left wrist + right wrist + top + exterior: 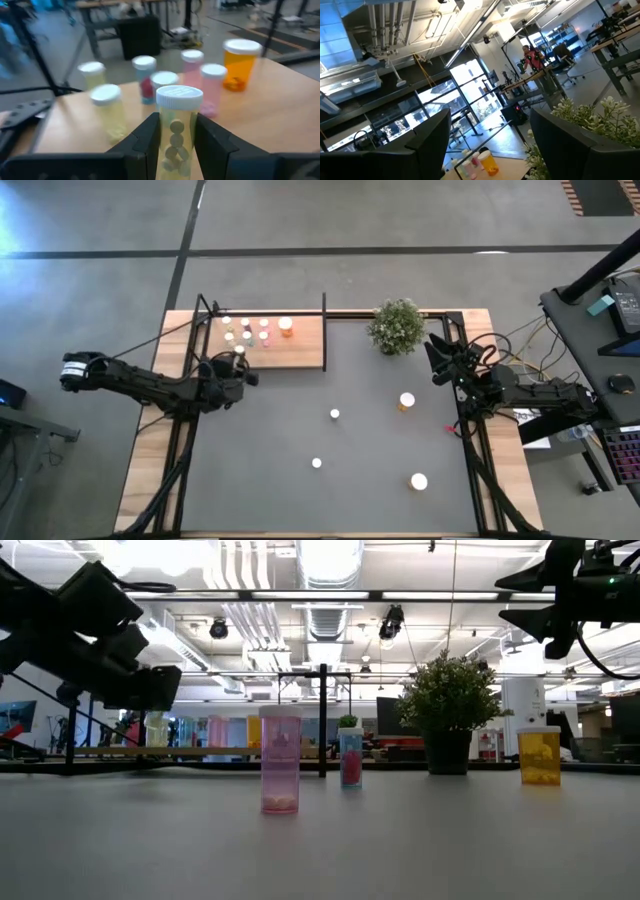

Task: Pick and place medicine bottles onto shelf by color
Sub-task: Put the yellow pill bottle on the shelf aligned with the other yellow pill bottles

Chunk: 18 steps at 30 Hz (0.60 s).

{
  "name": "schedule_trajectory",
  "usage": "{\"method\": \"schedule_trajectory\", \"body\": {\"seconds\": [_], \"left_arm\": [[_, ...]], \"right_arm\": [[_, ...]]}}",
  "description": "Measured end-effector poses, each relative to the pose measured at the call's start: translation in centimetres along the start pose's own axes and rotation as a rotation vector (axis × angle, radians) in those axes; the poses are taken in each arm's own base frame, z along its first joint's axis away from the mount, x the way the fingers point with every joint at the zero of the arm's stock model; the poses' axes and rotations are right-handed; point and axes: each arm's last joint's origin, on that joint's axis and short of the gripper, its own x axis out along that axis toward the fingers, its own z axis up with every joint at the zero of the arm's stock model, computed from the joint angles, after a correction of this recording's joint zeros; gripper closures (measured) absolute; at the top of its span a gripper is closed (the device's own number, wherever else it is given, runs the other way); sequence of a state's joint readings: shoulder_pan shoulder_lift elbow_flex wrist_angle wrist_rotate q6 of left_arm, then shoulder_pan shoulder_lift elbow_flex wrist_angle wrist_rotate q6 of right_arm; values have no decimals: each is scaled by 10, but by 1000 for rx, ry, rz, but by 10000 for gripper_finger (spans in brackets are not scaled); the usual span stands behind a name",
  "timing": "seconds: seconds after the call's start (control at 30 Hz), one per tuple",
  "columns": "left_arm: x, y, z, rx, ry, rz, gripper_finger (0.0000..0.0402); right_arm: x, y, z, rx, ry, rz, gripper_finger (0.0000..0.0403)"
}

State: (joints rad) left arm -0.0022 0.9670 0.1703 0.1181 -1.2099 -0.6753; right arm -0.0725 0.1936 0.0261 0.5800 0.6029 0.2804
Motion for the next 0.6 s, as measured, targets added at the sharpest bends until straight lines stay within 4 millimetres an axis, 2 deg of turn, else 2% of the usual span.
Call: {"method": "schedule_trajectory", "body": {"seconds": [0.2,0.37,0.6], "left_arm": [[0,8,-8,24,-43,69,315],[0,14,-16,-72,-40,72,315],[0,21,-23,-63,-54,101,315]], "right_arm": [[0,0,0,0,0,0,142],[0,0,0,0,0,1,142],[0,0,0,0,0,0,142]]}}
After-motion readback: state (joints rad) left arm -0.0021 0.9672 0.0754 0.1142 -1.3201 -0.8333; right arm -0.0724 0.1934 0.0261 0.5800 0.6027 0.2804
